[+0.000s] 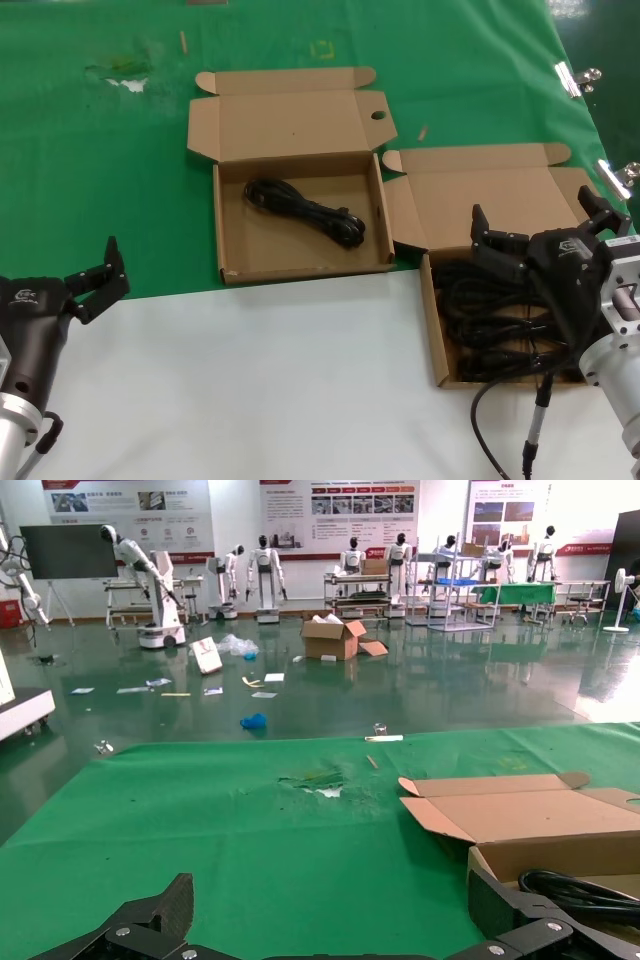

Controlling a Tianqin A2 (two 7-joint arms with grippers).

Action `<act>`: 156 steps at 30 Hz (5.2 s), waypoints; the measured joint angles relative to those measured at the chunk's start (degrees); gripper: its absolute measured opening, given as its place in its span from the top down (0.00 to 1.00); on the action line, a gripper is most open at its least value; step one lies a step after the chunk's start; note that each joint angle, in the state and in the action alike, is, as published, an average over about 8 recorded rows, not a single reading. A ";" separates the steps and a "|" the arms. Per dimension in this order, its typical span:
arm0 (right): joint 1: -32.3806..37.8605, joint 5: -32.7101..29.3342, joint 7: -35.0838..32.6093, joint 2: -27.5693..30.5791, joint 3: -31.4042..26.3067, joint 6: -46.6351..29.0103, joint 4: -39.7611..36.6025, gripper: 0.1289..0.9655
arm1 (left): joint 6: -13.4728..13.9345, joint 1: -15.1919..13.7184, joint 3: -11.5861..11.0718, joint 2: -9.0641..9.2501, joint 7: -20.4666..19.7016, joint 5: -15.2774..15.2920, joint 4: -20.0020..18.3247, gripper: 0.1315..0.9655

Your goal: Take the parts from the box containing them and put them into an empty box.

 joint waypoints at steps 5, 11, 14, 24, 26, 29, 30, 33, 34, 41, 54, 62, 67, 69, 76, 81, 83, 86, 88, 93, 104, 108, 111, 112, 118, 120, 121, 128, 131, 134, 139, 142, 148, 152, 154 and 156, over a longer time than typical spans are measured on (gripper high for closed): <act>0.00 0.00 0.00 0.00 0.00 0.00 0.00 0.00 | 0.00 0.00 0.00 0.00 -0.01 0.00 0.00 0.00; 0.00 0.00 0.00 0.00 0.00 0.00 0.00 0.00 | 0.00 0.00 0.00 0.00 -0.02 0.00 0.00 0.00; 0.00 0.00 0.00 0.00 0.00 0.00 0.00 0.00 | 0.00 0.00 0.00 0.00 -0.02 0.00 0.00 0.00; 0.00 0.00 0.00 0.00 0.00 0.00 0.00 0.00 | 0.00 0.00 0.00 0.00 -0.02 0.00 0.00 0.00; 0.00 0.00 0.00 0.00 0.00 0.00 0.00 0.00 | 0.00 0.00 0.00 0.00 -0.02 0.00 0.00 0.00; 0.00 0.00 0.00 0.00 0.00 0.00 0.00 0.00 | 0.00 0.00 0.00 0.00 -0.02 0.00 0.00 0.00; 0.00 0.00 0.00 0.00 0.00 0.00 0.00 0.00 | 0.00 0.00 0.00 0.00 -0.02 0.00 0.00 0.00; 0.00 0.00 0.00 0.00 0.00 0.00 0.00 0.00 | 0.00 0.00 0.00 0.00 -0.02 0.00 0.00 0.00; 0.00 0.00 0.00 0.00 0.00 0.00 0.00 0.00 | 0.00 0.00 0.00 0.00 -0.02 0.00 0.00 0.00; 0.00 0.00 0.00 0.00 0.00 0.00 0.00 0.00 | 0.00 0.00 0.00 0.00 -0.02 0.00 0.00 0.00; 0.00 0.00 0.00 0.00 0.00 0.00 0.00 0.00 | 0.00 0.00 0.00 0.00 -0.02 0.00 0.00 0.00; 0.00 0.00 0.00 0.00 0.00 0.00 0.00 0.00 | 0.00 0.00 0.00 0.00 -0.02 0.00 0.00 0.00; 0.00 0.00 0.00 0.00 0.00 0.00 0.00 0.00 | 0.00 0.00 0.00 0.00 -0.02 0.00 0.00 0.00; 0.00 0.00 0.00 0.00 0.00 0.00 0.00 0.00 | 0.00 0.00 0.00 0.00 -0.02 0.00 0.00 0.00; 0.00 0.00 0.00 0.00 0.00 0.00 0.00 0.00 | 0.00 0.00 0.00 0.00 -0.02 0.00 0.00 0.00; 0.00 0.00 0.00 0.00 0.00 0.00 0.00 0.00 | 0.00 0.00 0.00 0.00 -0.02 0.00 0.00 0.00; 0.00 0.00 0.00 0.00 0.00 0.00 0.00 0.00 | 0.00 0.00 0.00 0.00 -0.03 0.00 0.00 0.00; 0.00 0.00 0.00 0.00 0.00 0.00 0.00 0.00 | 0.00 0.00 0.00 0.00 -0.04 0.00 0.00 0.00; 0.00 0.00 0.00 0.00 0.00 0.00 0.00 0.00 | 0.00 0.00 0.00 0.00 -0.05 0.00 0.00 0.00; 0.00 0.00 0.00 0.00 0.00 0.00 0.00 0.00 | 0.00 0.00 0.00 0.00 -0.04 0.00 0.00 0.00; 0.00 0.00 0.00 0.00 0.00 0.00 0.00 0.00 | 0.00 0.00 0.00 0.00 -0.03 0.00 0.00 0.00; 0.00 0.00 0.00 0.00 0.00 0.00 0.00 0.00 | 0.00 0.00 0.00 0.00 -0.03 0.00 0.00 0.00; 0.00 0.00 0.00 0.00 0.00 0.00 0.00 0.00 | 0.00 0.00 0.00 0.00 -0.03 0.00 0.00 0.00; 0.00 0.00 0.00 0.00 0.00 0.00 0.00 0.00 | 0.00 0.00 0.00 0.00 -0.02 0.00 0.00 0.00; 0.00 0.00 0.00 0.00 0.00 0.00 0.00 0.00 | 0.00 0.00 0.00 0.00 0.00 0.00 0.00 0.00; 0.00 0.00 0.00 0.00 0.00 0.00 0.00 0.00 | 0.00 0.00 0.00 0.00 0.01 0.00 0.00 0.00; 0.00 0.00 0.00 0.00 0.00 0.00 0.00 0.00 | 0.00 0.00 0.00 0.00 0.01 0.00 0.00 0.00; 0.00 0.00 0.00 0.00 0.00 0.00 0.00 0.00 | 0.00 0.00 0.00 0.00 -0.01 0.00 0.00 0.00; 0.00 0.00 0.00 0.00 0.00 0.00 0.00 0.00 | 0.00 0.00 0.00 0.00 -0.02 0.00 0.00 0.00; 0.00 0.00 0.00 0.00 0.00 0.00 0.00 0.00 | 0.00 0.00 0.00 0.00 -0.02 0.00 0.00 0.00; 0.00 0.00 0.00 0.00 0.00 0.00 0.00 0.00 | 0.00 0.00 0.00 0.00 -0.02 0.00 0.00 0.00; 0.00 0.00 0.00 0.00 0.00 0.00 0.00 0.00 | 0.00 0.00 0.00 0.00 -0.02 0.00 0.00 0.00; 0.00 0.00 0.00 0.00 0.00 0.00 0.00 0.00 | 0.00 0.00 0.00 0.00 -0.02 0.00 0.00 0.00; 0.00 0.00 0.00 0.00 0.00 0.00 0.00 0.00 | 0.00 0.00 0.00 0.00 -0.02 0.00 0.00 0.00; 0.00 0.00 0.00 0.00 0.00 0.00 0.00 0.00 | 0.00 0.00 0.00 0.00 -0.02 0.00 0.00 0.00; 0.00 0.00 0.00 0.00 0.00 0.00 0.00 0.00 | 0.00 0.00 0.00 0.00 -0.02 0.00 0.00 0.00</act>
